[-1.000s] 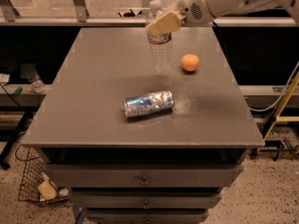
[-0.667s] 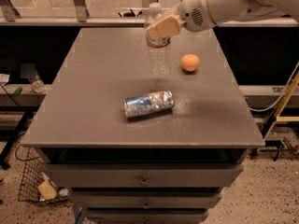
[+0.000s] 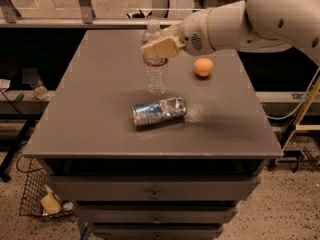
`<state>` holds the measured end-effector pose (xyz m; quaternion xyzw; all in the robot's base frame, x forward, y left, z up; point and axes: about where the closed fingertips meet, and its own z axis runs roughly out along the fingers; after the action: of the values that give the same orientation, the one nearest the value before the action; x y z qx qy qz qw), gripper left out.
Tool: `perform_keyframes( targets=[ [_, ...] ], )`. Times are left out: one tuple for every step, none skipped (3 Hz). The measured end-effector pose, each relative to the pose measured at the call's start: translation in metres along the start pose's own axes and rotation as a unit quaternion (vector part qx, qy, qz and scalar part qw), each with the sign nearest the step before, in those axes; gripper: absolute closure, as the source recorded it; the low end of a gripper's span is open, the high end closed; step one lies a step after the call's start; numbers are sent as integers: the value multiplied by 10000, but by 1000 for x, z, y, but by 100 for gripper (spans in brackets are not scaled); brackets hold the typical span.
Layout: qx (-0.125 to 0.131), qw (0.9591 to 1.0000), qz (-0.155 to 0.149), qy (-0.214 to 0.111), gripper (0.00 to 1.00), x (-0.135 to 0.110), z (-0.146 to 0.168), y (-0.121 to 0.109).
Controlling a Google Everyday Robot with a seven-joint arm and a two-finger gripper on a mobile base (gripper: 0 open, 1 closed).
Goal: Move water bottle near redbull can
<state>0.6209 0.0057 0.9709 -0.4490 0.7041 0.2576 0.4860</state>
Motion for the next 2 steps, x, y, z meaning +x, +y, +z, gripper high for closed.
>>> perform_keyframes(
  targets=[
    [13,10000,19,9,100,3,0,0],
    [46,10000,48,24,100,7,-2,1]
  ],
)
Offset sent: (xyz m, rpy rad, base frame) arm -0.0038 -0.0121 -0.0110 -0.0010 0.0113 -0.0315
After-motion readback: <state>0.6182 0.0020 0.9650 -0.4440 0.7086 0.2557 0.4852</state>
